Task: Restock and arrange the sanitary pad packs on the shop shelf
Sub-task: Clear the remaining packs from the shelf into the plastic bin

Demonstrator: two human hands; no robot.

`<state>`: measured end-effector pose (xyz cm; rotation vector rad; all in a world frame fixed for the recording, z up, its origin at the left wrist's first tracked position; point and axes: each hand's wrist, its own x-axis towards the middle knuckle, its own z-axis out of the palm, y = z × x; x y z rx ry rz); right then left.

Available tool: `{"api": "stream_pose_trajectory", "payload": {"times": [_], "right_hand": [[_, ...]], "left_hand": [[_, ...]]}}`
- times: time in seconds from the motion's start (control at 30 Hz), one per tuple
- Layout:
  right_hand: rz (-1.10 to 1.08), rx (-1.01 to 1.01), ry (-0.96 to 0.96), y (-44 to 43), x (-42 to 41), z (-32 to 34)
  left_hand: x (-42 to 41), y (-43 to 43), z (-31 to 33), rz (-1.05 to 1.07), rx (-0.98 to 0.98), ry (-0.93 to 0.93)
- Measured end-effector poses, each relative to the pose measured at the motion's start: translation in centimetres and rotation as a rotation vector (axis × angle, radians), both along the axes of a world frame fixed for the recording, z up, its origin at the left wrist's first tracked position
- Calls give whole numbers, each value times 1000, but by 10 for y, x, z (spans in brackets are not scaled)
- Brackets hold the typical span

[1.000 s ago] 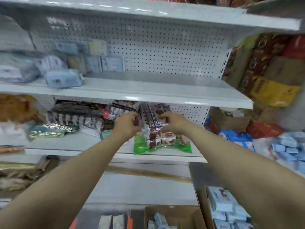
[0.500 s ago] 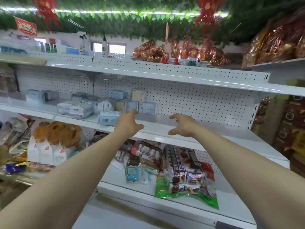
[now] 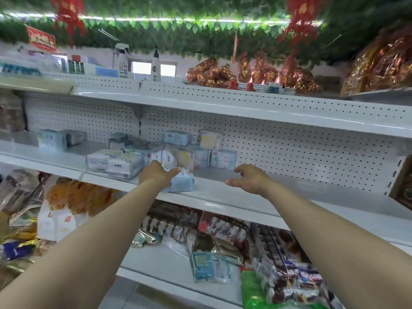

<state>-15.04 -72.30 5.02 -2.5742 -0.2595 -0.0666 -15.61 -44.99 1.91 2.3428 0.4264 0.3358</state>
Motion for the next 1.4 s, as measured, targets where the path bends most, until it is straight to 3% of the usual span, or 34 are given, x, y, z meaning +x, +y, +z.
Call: {"api": "stream_pose_trajectory", "payload": {"times": [0.33, 0.5, 0.8, 1.0, 1.2, 1.4], "right_hand": [[-135, 37, -1, 32, 69, -13], [-223, 103, -14, 31, 95, -17], [-377, 391, 34, 21, 154, -20], [-356, 451, -1, 17, 198, -21], [-262, 574, 29, 20, 233, -29], [-252, 503, 54, 20, 260, -44]], "left_hand": [[76, 13, -12, -107, -73, 135], [94, -10, -11, -215, -266, 183], [141, -28, -19, -315, -195, 188], [168, -30, -51, -328, -476, 101], [170, -29, -59, -278, -444, 85], [176, -27, -63, -277, -455, 92]]}}
